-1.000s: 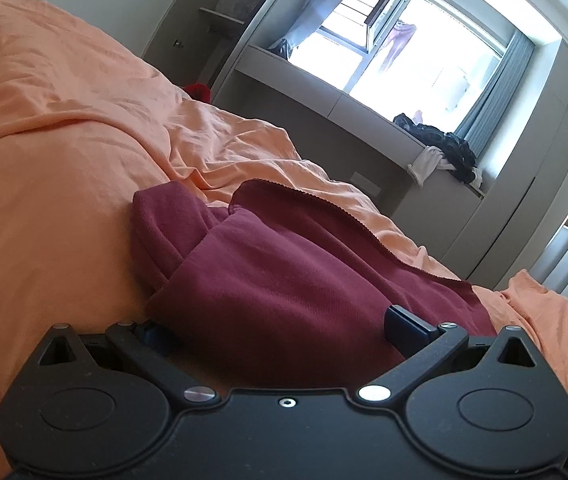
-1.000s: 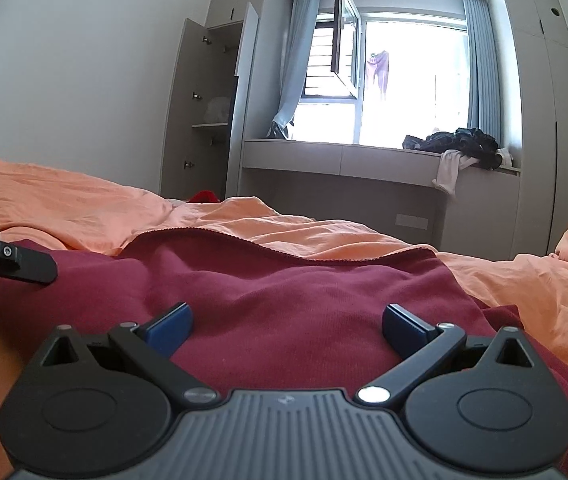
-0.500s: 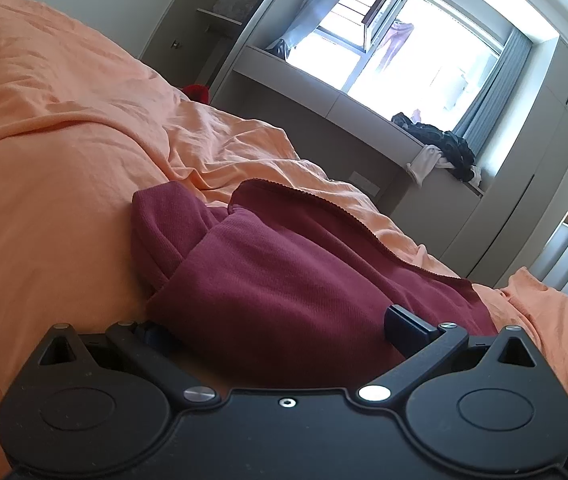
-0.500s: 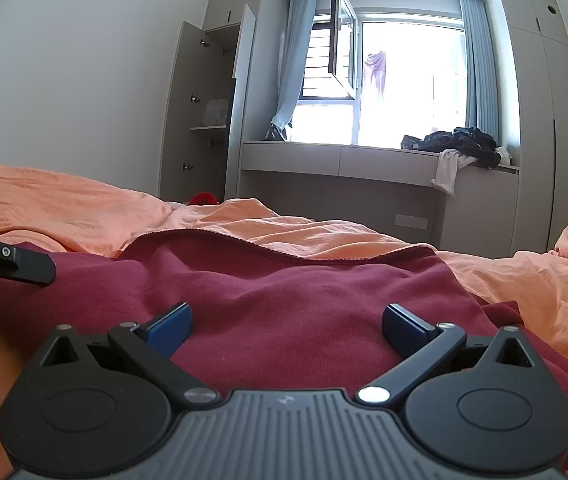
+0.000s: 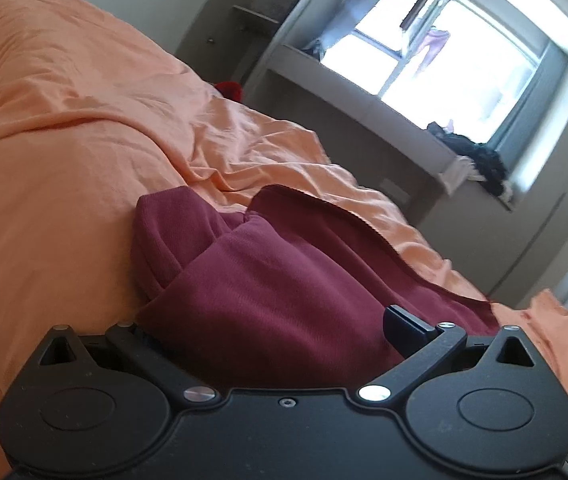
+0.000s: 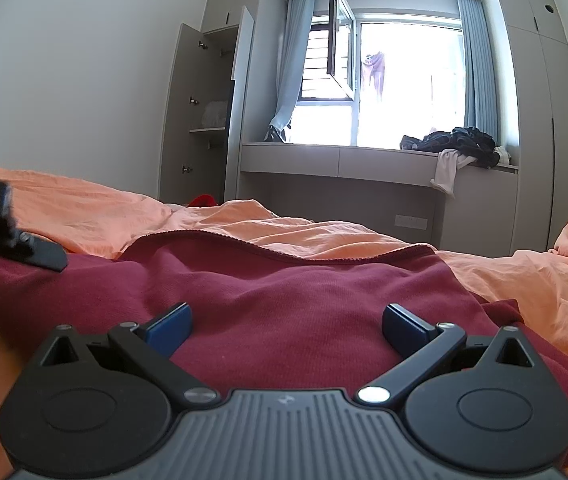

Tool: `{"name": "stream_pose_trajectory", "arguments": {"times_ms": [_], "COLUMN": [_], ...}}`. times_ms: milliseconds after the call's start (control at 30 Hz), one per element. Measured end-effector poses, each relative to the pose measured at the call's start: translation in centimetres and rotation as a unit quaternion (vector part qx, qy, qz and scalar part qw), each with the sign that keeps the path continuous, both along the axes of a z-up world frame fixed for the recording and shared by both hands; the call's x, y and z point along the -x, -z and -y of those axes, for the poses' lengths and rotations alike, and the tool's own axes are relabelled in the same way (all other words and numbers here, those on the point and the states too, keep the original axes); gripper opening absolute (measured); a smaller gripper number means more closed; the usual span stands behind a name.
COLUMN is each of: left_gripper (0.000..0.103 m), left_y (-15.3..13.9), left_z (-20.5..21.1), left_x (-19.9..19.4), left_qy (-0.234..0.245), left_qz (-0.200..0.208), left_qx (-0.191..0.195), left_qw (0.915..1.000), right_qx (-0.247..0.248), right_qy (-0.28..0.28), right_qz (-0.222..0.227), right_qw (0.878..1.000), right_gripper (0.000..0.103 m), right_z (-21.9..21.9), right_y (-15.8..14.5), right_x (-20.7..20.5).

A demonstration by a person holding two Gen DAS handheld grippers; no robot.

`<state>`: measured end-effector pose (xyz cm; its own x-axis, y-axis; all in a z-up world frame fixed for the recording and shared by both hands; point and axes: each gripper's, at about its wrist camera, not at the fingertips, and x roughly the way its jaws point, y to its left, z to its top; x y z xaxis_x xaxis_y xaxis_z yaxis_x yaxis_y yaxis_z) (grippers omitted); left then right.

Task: Fold small clothes
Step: 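Grasp the folded shirt edge with the left gripper and lift it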

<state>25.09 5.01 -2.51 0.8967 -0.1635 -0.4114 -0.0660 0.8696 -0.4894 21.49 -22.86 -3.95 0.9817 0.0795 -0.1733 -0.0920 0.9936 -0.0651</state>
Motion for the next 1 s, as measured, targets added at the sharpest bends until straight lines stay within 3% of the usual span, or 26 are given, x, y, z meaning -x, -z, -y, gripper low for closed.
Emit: {"name": "stream_pose_trajectory", "arguments": {"times_ms": [267, 433, 667, 900, 1000], "left_gripper": [0.057, 0.024, 0.016, 0.015, 0.015], "left_y": [-1.0, -2.0, -6.0, -10.1, -11.4], "left_z": [1.5, 1.9, 2.9, 7.2, 9.7], "left_x": [-0.8, -0.9, -1.4, -2.1, -2.2], "left_qy": [-0.038, -0.031, 0.037, 0.131, 0.171], "left_qz": [0.000, 0.017, 0.092, 0.139, 0.149], "left_qx": [-0.060, -0.085, -0.089, -0.131, -0.145], "left_qw": [0.9975, 0.9958, 0.9911, 0.9728, 0.9632], "right_qx": [0.018, 0.030, 0.022, 0.055, 0.045], "right_qy": [-0.010, 0.001, 0.001, 0.010, 0.024], "right_qz": [-0.020, -0.027, -0.046, -0.043, -0.036], "right_qw": [1.000, 0.999, 0.999, 0.998, 0.998], "right_gripper": [0.103, 0.103, 0.103, 0.103, 0.103], "right_z": [0.3, 0.6, 1.1, 3.2, 5.4], "right_y": [-1.2, -1.6, -1.8, -3.8, -5.0], "right_x": [0.3, 0.6, 0.8, 2.1, 3.2]}}
